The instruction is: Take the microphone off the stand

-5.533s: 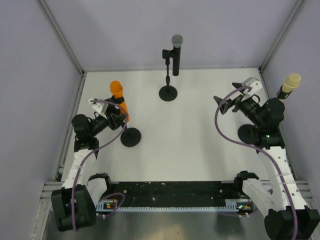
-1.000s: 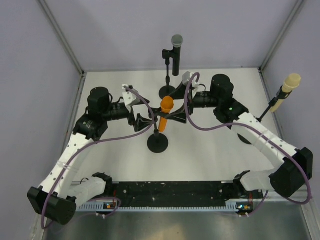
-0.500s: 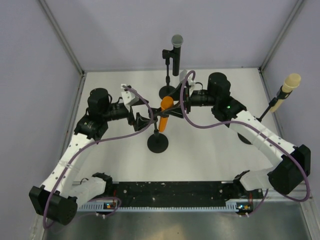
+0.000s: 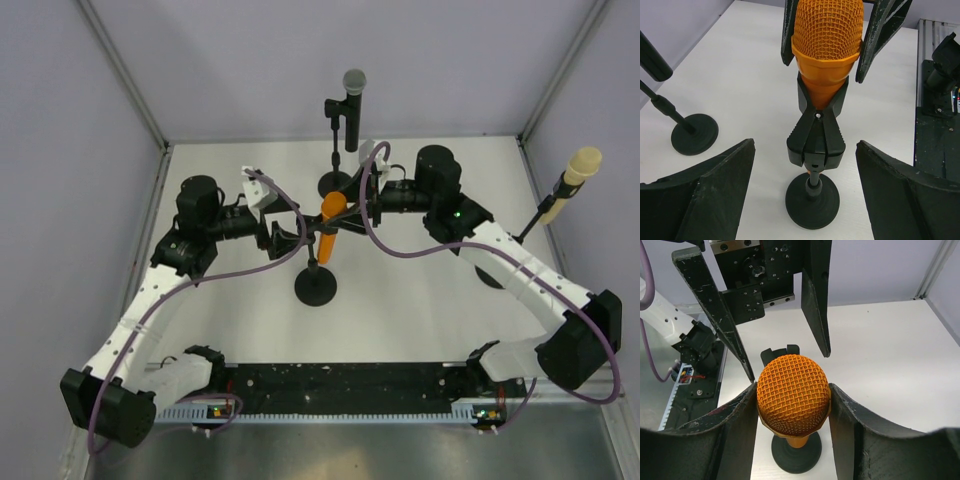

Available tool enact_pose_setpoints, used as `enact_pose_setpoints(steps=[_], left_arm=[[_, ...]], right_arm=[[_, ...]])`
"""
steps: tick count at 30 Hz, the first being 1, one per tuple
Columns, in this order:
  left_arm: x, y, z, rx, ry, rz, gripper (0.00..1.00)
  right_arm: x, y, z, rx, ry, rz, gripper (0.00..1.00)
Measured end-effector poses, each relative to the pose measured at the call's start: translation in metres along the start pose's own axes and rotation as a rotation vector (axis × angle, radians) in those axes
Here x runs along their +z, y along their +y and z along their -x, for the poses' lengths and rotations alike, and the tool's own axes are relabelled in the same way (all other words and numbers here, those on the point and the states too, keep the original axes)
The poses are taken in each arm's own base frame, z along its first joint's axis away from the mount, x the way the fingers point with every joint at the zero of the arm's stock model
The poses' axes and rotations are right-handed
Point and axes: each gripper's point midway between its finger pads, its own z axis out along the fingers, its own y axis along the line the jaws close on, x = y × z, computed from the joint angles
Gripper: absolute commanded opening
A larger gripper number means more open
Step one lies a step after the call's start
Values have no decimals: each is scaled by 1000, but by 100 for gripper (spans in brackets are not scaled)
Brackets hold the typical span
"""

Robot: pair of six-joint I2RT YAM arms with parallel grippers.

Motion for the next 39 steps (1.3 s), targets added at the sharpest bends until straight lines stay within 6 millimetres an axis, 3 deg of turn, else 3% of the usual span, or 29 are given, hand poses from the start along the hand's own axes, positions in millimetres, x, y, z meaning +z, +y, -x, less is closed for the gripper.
enact_pose_setpoints(steps=[9,21,26,30,35,37,39], left_arm=[[1,0,0,-14,-10,-9,77],[3,-6,-1,-46,-15,-59,43],[2,-6,-1,-45,-16,-59,37],[2,-6,-2,-47,-16,-61,38],[1,-5,-2,-50,-22,-64,45],[0,-5,-2,-54,-27,-67,58],[-1,-5,-2,-61,-30,-69,78]], right_arm=[[-3,1,0,6,7,-13,39],[-3,0,0,3,7,-20,40],[-2,-1,0,6,8,-26,40],[-2,-1,0,6,8,-27,40],[-1,-1,0,7,8,-28,40],[-1,0,0,6,8,-28,40],[0,0,0,6,8,-27,40]])
